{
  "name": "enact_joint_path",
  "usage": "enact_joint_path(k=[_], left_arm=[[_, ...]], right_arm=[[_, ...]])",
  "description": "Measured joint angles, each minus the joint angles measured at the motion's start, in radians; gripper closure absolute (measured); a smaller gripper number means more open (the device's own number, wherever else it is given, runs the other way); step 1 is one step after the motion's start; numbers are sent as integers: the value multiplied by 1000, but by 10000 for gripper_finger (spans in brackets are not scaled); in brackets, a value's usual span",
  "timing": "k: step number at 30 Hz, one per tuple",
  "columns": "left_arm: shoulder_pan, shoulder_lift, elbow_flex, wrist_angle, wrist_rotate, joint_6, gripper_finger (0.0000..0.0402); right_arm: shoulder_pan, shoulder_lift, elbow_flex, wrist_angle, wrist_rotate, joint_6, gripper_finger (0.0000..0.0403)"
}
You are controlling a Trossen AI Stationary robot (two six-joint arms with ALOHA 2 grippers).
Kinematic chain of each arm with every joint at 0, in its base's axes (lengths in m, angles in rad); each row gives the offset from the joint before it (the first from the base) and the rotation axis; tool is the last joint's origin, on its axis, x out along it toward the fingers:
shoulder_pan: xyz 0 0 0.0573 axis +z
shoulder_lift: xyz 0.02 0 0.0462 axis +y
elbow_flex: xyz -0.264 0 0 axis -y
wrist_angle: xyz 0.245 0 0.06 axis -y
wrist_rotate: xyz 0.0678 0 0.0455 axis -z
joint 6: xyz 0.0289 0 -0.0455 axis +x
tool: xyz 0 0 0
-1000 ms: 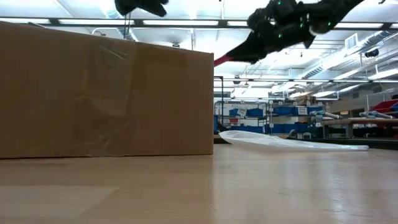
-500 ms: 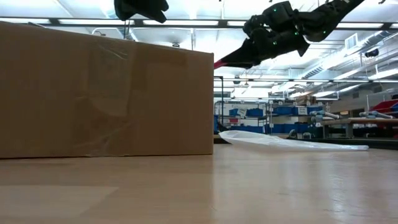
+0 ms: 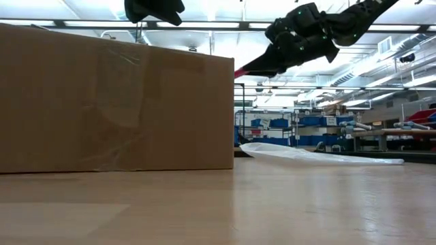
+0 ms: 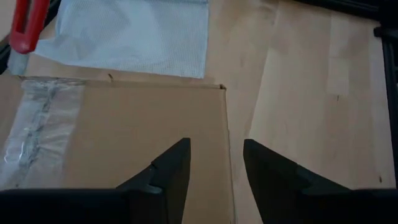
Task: Unpack boxes
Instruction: Open the cardboard box using the cutter
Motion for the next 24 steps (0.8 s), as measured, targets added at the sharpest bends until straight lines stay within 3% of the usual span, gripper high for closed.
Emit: enact_joint_path(k=[10, 16, 22, 24], left_arm=[[0, 8, 2, 9, 0, -1, 241], [-1, 93, 3, 74, 58, -1, 241], [-25, 131, 62, -36, 55, -2, 241], [-34, 131, 62, -57, 10, -2, 241]], right_arm=[[40, 29, 2, 2, -7, -38, 263], [60, 63, 3, 41, -32, -30, 263], [61, 59, 2, 33, -33, -30, 263], [61, 59, 2, 33, -33, -32, 263]])
